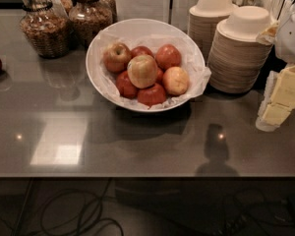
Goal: Pick apple from white bowl
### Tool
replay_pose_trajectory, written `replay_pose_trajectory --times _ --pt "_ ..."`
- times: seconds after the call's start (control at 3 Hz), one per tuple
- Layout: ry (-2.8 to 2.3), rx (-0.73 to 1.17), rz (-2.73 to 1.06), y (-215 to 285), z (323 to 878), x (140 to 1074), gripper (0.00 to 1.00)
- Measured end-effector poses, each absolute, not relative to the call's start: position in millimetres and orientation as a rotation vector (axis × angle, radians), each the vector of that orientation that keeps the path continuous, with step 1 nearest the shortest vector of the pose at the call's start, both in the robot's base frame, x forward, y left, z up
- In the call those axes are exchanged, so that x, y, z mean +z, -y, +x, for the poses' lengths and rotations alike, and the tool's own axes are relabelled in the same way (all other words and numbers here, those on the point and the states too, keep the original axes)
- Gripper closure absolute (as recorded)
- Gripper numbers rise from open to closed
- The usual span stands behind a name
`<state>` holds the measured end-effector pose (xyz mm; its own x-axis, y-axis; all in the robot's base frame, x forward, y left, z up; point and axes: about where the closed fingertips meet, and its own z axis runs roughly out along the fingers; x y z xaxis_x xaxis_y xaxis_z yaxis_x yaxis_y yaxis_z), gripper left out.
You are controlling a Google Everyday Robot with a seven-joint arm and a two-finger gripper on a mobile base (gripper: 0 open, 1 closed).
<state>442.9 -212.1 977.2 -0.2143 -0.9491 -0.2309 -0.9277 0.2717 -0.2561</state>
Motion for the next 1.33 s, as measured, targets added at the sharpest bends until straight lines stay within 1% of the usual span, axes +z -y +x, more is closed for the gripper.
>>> replay_pose_trajectory --times 0.33,0.67,1.33 --pt "-2.116 -0.026 -1.691 188.7 464.6 980.7 0.00" --pt "-2.026 0.077 -1.676 163.1 485.9 981.5 0.00" --pt "-1.997 0.116 -1.652 160.8 489.3 978.0 0.00"
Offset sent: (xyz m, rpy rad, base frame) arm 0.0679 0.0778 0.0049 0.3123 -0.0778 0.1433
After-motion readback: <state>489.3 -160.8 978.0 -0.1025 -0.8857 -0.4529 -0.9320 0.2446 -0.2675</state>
